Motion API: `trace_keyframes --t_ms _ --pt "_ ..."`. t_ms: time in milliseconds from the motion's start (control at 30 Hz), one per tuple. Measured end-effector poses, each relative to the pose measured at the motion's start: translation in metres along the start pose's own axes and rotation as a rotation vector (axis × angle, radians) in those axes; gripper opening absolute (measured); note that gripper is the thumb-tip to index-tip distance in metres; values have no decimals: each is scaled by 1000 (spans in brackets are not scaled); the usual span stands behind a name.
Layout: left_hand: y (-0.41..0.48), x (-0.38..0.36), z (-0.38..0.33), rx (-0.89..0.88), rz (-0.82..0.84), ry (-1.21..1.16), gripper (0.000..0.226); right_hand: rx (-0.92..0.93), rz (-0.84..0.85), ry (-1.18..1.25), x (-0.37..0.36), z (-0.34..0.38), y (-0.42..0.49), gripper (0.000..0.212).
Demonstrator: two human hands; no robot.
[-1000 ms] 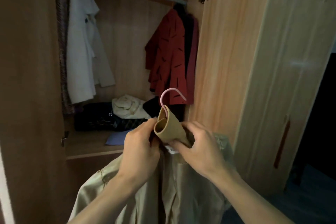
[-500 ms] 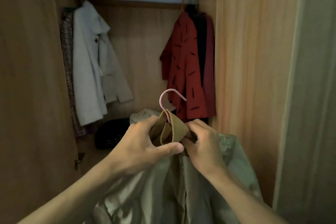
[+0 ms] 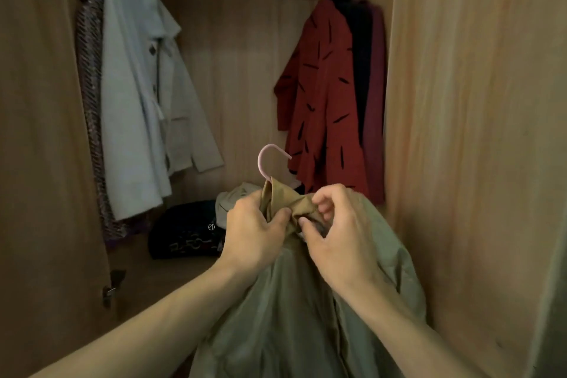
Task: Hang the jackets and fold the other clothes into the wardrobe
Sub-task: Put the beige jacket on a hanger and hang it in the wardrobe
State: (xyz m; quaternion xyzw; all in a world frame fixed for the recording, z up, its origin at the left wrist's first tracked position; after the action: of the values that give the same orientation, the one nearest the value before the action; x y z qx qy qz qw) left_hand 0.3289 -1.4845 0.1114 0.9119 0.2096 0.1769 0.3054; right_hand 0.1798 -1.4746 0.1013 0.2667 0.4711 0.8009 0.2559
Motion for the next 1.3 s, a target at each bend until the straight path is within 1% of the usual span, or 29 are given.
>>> trace_keyframes --t_ms 33,67,167,233,300,367,433,500,533,567,600,667,700,733,800,833,900,967,1033,1133,1167,1233,1300 --pt "8 -3 6 46 -13 -29 7 10 52 11 -5 4 1 37" --pt "17 -5 11 102 -26 -86 6 15 106 15 -11 7 3 39" --pt "37 -12 20 268 -20 -355 5 -44 263 40 -26 13 16 64" --pt "49 -17 24 342 -1 -497 4 -56 303 85 -35 16 30 70" --pt "61 -21 28 404 21 -594 10 -48 328 60 -48 18 43 70" --pt "69 -26 33 486 69 -753 24 -89 337 15 -65 14 50 71" --pt "74 -31 40 536 161 -897 33 -183 311 81 -79 -1 53 61" --pt "78 -36 52 514 281 -961 33 -250 287 118 -87 -20 55 51" --pt "82 -39 59 475 324 -937 33 -258 269 91 -90 -29 56 49" --pt "88 -42 66 404 337 -858 33 -254 252 63 -93 -38 58 49" --pt "96 -43 73 262 316 -685 33 -246 235 48 -96 -44 61 49" --pt "115 -44 84 -172 213 -226 35 -232 226 77 -103 -55 70 49" --pt "125 -44 89 -357 158 -62 36 -222 237 106 -107 -60 75 48" --pt "137 -44 95 -470 128 24 38 -205 253 131 -111 -65 82 47" --pt "164 -47 103 -561 133 74 39 -164 285 173 -117 -77 98 46" --pt "179 -50 104 -589 164 68 39 -139 295 194 -120 -82 107 46" --pt "203 -57 97 -648 246 10 33 -86 301 234 -123 -92 129 46" --pt "220 -65 83 -699 259 -60 28 -41 298 259 -126 -100 154 45" --pt "238 -71 71 -752 175 -81 26 14 294 291 -127 -105 180 44" --pt "269 -77 54 -892 -34 -2 26 125 285 307 -126 -104 221 42" --pt "279 -78 48 -932 -90 27 27 182 267 261 -127 -104 234 42" --pt "300 -81 39 -967 -160 59 26 302 176 33 -133 -104 254 39" --pt "319 -86 37 -978 -187 62 25 327 41 -186 -145 -104 262 35"
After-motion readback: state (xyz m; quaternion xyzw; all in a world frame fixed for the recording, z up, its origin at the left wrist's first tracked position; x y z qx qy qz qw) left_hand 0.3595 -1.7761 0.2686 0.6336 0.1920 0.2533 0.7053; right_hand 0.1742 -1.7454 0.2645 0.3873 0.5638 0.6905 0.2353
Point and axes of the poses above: each hand's wrist, its own y-axis towards the middle knuckle, its own x-axis out of the back of the hand, z = x × y, the point moved 2 cm from there along y, towards the middle knuckle, and after that the axes turned 8 degrees about -z, right-handed, at the moved point
